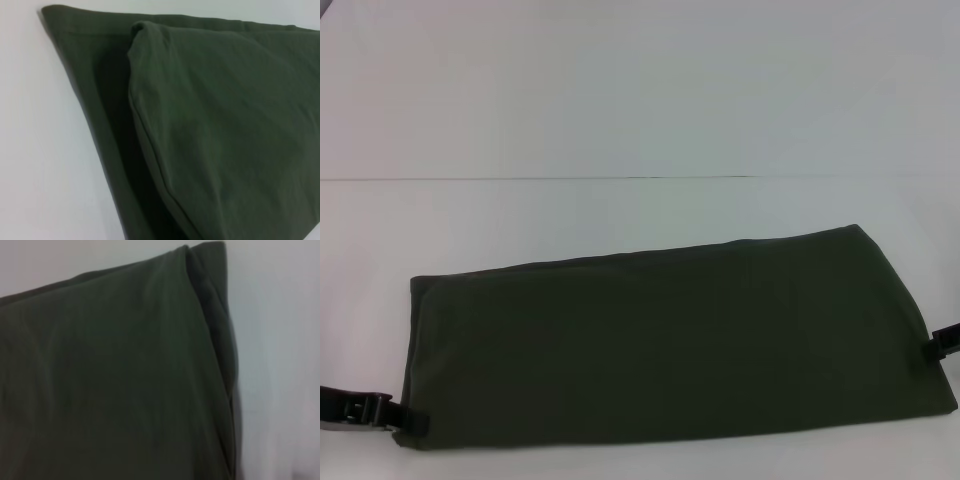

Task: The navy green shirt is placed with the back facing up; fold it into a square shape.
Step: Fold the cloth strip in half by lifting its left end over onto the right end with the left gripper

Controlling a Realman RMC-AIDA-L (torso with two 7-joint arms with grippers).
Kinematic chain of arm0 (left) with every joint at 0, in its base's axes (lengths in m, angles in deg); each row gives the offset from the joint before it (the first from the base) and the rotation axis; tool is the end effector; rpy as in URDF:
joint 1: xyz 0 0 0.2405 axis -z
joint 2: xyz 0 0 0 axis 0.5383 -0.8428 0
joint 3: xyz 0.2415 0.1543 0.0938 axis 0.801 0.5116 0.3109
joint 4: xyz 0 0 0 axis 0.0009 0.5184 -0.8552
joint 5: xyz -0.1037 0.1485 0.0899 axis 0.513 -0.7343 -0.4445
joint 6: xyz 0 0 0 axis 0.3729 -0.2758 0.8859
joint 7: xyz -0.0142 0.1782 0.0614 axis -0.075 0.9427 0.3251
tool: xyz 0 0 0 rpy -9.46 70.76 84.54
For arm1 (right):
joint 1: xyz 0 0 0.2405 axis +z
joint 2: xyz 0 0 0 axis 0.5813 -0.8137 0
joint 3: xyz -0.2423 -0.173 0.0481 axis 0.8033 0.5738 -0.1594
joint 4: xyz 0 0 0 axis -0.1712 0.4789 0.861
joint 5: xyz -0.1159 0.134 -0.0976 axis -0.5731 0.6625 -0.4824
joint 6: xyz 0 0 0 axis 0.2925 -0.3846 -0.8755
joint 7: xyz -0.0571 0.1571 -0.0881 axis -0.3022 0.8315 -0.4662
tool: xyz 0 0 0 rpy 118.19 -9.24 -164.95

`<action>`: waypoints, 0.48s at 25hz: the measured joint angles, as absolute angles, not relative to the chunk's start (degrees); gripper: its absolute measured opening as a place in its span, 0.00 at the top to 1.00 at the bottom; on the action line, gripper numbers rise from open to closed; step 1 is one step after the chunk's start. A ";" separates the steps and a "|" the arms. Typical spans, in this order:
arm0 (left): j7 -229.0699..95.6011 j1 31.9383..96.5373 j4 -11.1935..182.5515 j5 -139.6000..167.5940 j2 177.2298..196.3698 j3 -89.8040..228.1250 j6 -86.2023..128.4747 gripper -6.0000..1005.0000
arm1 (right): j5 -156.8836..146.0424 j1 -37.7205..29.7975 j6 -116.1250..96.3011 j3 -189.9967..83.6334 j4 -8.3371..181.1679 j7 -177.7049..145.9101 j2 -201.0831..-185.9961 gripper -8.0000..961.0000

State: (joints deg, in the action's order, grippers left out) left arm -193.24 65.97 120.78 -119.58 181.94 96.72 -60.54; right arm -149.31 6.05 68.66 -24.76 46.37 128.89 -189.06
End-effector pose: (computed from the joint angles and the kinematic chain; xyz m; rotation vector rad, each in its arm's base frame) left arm -0.3714 0.3514 -0.0075 -2.3399 -1.7661 -0.0894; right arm 0.3579 0.4084 0.0354 -2.0443 1.8011 -0.1762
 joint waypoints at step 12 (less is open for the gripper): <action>-193.46 66.02 120.72 -119.26 181.92 96.51 -60.55 0.98 | -147.17 5.02 66.27 -24.68 49.77 126.49 -190.85 0.06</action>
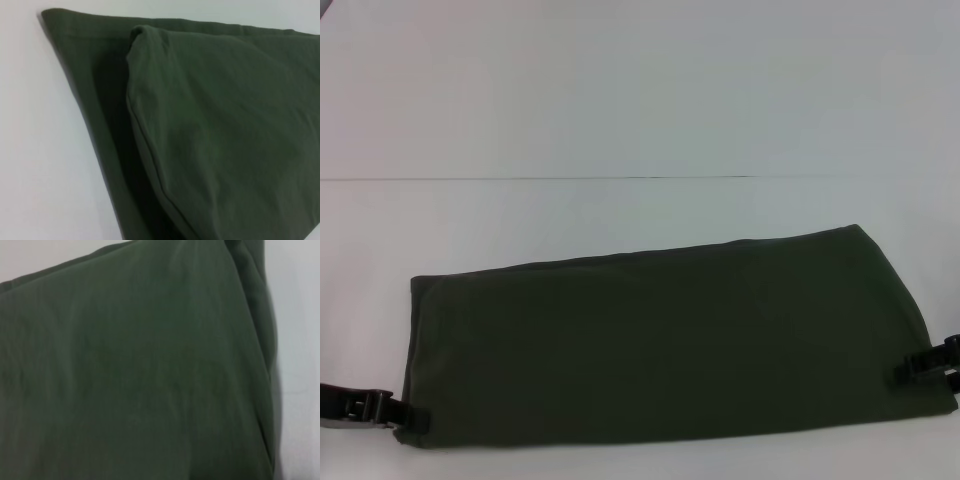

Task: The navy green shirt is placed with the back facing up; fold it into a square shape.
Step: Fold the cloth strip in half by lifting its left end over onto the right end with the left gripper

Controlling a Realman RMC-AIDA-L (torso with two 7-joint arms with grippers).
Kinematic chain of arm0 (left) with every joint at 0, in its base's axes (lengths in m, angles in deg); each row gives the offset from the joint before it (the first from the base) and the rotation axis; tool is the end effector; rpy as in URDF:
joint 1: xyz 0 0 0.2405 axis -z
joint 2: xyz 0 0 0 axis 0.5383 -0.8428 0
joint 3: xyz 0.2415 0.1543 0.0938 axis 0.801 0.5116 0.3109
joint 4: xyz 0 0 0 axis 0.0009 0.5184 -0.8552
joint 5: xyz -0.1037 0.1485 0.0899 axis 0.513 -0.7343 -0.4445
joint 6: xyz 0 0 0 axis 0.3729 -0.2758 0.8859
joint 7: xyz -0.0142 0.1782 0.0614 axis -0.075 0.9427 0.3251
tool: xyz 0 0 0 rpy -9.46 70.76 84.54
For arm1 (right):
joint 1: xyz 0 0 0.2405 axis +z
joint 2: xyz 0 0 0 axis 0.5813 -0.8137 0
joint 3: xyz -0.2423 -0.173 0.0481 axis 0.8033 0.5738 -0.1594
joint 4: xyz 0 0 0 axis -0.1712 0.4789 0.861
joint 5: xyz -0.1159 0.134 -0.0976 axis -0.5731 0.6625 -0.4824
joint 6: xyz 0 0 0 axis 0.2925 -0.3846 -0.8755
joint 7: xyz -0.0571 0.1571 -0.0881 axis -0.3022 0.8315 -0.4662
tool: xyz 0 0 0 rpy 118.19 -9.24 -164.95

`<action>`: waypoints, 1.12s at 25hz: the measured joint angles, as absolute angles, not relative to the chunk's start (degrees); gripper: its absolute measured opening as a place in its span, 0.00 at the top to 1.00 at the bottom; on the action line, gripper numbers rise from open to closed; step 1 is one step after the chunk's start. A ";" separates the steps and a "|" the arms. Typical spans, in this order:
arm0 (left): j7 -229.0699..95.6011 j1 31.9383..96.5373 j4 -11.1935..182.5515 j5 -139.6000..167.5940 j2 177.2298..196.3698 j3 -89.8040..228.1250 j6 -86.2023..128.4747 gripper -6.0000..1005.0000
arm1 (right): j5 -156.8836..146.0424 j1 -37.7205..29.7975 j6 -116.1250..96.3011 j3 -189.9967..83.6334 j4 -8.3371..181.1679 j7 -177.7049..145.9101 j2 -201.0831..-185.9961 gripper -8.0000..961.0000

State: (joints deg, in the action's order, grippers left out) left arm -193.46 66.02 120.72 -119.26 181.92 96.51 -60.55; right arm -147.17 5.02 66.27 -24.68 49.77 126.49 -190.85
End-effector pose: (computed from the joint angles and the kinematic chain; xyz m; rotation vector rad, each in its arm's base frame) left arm -0.3703 0.3525 -0.0071 -2.3353 -1.7710 -0.1028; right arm 0.3607 0.3978 0.0070 -2.0913 1.8338 -0.1410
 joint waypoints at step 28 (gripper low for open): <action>-193.59 65.97 120.85 -119.21 181.92 96.38 -60.54 0.98 | -145.73 3.64 64.20 -25.03 49.75 124.82 -192.06 0.39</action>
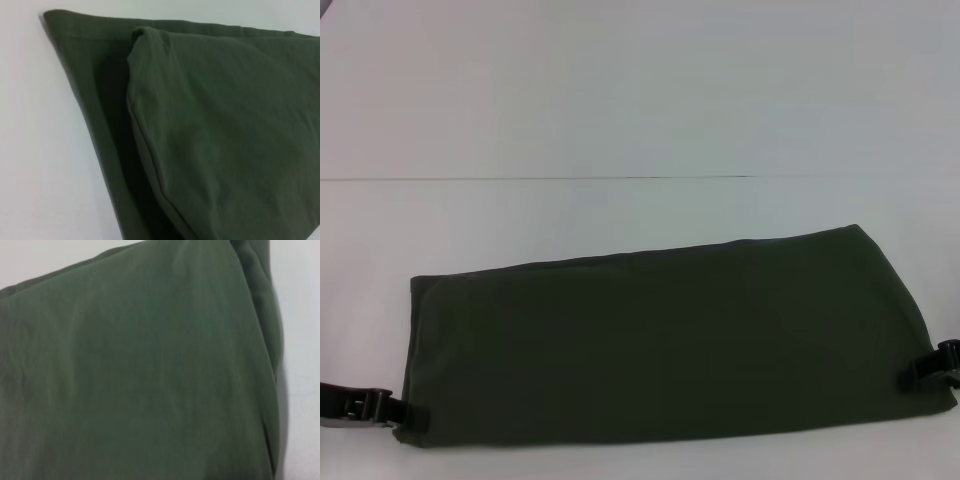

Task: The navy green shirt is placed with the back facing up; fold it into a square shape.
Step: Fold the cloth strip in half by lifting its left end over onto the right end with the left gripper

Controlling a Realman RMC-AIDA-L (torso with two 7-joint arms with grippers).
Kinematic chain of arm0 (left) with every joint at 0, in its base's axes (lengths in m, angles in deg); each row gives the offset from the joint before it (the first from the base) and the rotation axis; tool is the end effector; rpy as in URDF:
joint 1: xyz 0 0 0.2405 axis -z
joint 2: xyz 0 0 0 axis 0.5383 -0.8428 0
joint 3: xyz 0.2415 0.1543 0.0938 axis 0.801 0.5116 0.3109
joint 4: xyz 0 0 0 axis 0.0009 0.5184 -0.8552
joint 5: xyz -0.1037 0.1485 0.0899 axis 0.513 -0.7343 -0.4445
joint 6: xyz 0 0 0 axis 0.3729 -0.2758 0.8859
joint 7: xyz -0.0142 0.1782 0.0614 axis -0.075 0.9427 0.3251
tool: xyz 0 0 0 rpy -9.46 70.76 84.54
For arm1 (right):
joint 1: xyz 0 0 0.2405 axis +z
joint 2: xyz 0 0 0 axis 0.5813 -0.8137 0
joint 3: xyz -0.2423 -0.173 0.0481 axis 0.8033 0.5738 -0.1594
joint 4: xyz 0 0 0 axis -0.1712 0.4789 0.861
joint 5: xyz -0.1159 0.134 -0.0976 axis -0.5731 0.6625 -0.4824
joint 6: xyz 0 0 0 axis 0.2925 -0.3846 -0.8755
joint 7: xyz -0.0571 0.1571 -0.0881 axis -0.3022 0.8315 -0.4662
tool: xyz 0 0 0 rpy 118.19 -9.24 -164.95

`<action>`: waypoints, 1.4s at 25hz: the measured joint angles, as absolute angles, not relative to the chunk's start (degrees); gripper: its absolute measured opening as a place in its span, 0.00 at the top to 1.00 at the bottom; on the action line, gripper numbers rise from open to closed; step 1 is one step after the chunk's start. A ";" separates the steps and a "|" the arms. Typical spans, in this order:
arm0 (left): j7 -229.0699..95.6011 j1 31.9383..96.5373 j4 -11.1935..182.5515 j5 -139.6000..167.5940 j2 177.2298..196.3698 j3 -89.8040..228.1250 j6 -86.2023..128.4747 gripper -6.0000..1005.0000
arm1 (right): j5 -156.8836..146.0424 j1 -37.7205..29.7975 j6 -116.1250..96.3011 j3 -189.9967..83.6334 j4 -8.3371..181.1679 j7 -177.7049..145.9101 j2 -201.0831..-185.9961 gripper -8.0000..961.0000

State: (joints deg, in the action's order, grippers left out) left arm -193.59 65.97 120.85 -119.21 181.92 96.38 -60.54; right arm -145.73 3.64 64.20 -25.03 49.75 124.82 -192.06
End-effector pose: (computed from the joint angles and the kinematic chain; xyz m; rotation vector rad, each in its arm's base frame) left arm -0.3705 0.3528 -0.0065 -2.3305 -1.7725 -0.1068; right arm 0.3651 0.3943 -0.0024 -2.0931 1.8231 -0.0963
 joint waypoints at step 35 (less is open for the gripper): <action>-194.34 67.45 121.14 -125.78 179.56 96.44 -72.22 0.98 | -146.28 2.35 78.39 -21.08 50.30 115.65 -189.95 0.98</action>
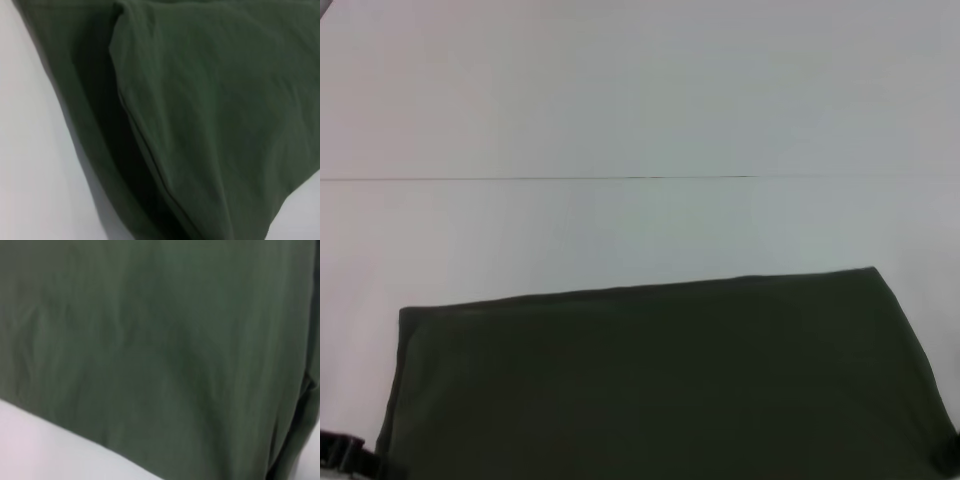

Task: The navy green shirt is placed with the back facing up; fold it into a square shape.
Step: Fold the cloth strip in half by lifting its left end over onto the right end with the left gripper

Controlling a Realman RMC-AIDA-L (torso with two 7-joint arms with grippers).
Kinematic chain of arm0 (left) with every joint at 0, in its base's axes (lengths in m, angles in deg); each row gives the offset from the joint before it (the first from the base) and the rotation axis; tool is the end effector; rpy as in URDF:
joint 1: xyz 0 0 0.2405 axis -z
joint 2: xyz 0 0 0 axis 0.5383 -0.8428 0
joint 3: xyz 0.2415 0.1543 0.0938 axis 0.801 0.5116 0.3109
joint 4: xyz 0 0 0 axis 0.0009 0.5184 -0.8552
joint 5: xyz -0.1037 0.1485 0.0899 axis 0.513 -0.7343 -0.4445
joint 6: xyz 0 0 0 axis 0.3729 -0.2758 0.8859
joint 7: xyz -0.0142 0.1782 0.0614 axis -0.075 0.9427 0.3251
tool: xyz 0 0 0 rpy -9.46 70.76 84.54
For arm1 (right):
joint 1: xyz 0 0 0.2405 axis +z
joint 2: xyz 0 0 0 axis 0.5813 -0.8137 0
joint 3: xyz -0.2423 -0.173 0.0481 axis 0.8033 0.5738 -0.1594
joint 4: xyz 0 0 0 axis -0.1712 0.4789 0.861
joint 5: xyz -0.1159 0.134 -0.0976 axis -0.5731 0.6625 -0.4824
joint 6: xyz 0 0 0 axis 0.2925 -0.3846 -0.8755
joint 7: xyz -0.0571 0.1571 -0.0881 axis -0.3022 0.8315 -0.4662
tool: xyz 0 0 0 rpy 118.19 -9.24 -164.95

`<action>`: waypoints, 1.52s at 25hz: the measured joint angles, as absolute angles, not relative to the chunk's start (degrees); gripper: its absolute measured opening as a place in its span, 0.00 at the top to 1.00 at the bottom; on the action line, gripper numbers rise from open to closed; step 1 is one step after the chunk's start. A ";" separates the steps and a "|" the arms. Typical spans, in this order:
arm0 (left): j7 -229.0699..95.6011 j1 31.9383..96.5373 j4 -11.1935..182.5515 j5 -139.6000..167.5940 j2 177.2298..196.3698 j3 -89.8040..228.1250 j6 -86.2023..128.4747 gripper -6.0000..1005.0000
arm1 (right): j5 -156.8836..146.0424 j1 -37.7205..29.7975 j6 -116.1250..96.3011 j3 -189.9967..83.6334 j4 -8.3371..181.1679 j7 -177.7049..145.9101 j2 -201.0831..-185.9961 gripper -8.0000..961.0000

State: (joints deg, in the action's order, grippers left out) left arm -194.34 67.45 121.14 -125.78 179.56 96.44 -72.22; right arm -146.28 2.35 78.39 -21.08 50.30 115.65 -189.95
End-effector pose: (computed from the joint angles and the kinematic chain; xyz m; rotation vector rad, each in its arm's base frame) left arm -0.3643 0.3251 0.0096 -2.4579 -1.8703 0.0841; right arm 0.3620 0.3452 0.0009 -2.3940 1.8077 -0.3182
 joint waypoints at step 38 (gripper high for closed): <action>-193.78 68.80 120.91 -128.97 178.15 98.74 -79.04 0.98 | -149.31 0.99 84.62 -16.33 49.85 106.51 -192.04 0.95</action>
State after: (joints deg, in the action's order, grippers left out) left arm -193.78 68.80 120.91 -128.97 178.15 98.74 -79.04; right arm -149.31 0.99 84.62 -16.33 49.85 106.51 -192.04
